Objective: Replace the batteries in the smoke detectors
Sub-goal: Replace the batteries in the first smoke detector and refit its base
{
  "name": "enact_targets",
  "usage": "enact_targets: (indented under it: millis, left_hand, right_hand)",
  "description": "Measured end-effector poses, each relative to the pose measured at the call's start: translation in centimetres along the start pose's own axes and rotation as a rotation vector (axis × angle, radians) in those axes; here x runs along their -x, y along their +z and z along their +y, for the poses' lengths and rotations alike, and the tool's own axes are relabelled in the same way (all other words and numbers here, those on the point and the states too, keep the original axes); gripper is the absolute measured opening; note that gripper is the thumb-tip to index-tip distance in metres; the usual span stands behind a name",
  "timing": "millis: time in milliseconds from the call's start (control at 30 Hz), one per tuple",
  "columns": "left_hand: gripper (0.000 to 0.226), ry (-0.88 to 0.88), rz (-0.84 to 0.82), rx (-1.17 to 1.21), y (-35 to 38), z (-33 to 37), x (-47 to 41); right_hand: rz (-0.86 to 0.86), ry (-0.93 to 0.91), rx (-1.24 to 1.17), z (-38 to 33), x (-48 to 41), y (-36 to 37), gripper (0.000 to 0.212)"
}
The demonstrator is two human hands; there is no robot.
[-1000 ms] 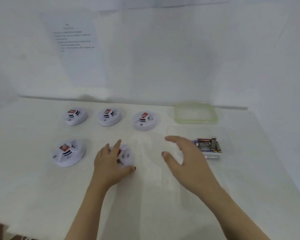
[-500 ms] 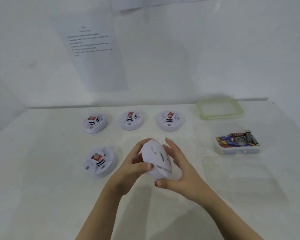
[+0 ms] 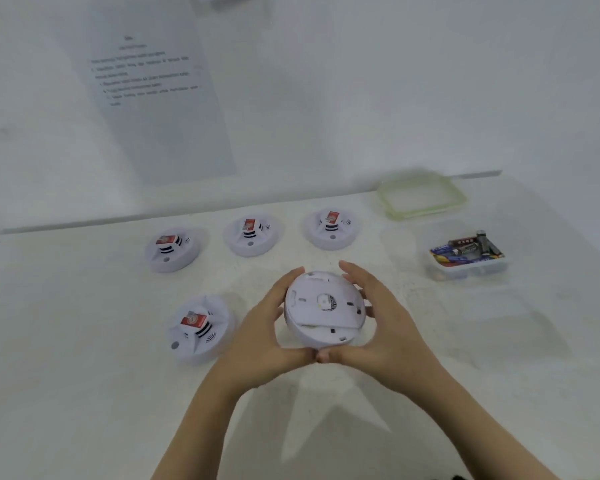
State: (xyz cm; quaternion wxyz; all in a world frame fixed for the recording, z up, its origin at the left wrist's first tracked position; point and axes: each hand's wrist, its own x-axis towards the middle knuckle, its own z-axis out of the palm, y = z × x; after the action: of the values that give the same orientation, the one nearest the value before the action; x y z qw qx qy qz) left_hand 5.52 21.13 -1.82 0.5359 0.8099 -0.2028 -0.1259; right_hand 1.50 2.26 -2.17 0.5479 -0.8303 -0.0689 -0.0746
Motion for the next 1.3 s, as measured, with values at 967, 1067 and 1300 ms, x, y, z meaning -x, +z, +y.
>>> enact_targets:
  millis: [967,1067,1300]
  left_hand:
    - [0.099,0.112,0.102,-0.074,0.6,-0.8,0.8]
    - [0.097,0.109,0.097,-0.059,0.6,-0.9,0.6]
    - [0.100,0.102,0.063,-0.047,0.7,-1.9,0.2]
  right_hand:
    - [-0.418,-0.013,0.239,-0.7,-2.8,-2.1,0.066]
    - [-0.426,-0.019,0.306,-1.2,-2.9,-2.4,0.068]
    - [-0.298,-0.201,0.467,-1.3,-2.3,-2.1,0.061]
